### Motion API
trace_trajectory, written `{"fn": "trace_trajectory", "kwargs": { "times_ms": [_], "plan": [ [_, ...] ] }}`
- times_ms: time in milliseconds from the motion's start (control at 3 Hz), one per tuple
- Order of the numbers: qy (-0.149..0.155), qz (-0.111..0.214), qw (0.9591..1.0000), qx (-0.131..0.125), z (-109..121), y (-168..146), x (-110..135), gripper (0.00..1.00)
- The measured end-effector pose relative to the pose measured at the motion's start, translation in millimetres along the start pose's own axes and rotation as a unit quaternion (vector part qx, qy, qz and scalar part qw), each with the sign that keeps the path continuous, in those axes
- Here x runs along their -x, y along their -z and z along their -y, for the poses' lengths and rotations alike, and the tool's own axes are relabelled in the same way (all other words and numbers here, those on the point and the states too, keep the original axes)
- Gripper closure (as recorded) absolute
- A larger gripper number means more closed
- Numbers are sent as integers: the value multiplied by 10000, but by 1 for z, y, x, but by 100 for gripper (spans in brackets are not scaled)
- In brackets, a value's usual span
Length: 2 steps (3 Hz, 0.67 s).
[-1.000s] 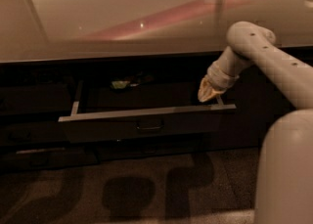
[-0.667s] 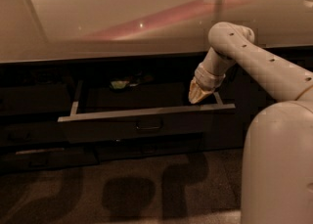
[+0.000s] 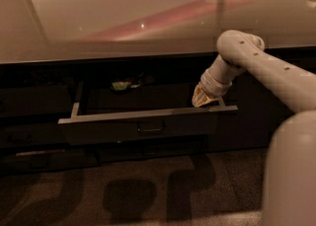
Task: Open top drawer
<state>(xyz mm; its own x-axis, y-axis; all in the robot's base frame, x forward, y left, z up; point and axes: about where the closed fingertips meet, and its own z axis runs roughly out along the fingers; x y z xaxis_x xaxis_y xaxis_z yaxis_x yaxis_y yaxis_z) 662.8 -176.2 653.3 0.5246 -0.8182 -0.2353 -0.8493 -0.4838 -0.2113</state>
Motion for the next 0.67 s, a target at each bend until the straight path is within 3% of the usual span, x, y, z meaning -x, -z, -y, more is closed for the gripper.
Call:
{"fn": "trace_trajectory", "kwargs": {
  "times_ms": [333,667],
  "plan": [
    [32,17,9999,-96,-7,0,0,100],
    [32,17,9999,-96,-7,0,0,81]
  ]
}}
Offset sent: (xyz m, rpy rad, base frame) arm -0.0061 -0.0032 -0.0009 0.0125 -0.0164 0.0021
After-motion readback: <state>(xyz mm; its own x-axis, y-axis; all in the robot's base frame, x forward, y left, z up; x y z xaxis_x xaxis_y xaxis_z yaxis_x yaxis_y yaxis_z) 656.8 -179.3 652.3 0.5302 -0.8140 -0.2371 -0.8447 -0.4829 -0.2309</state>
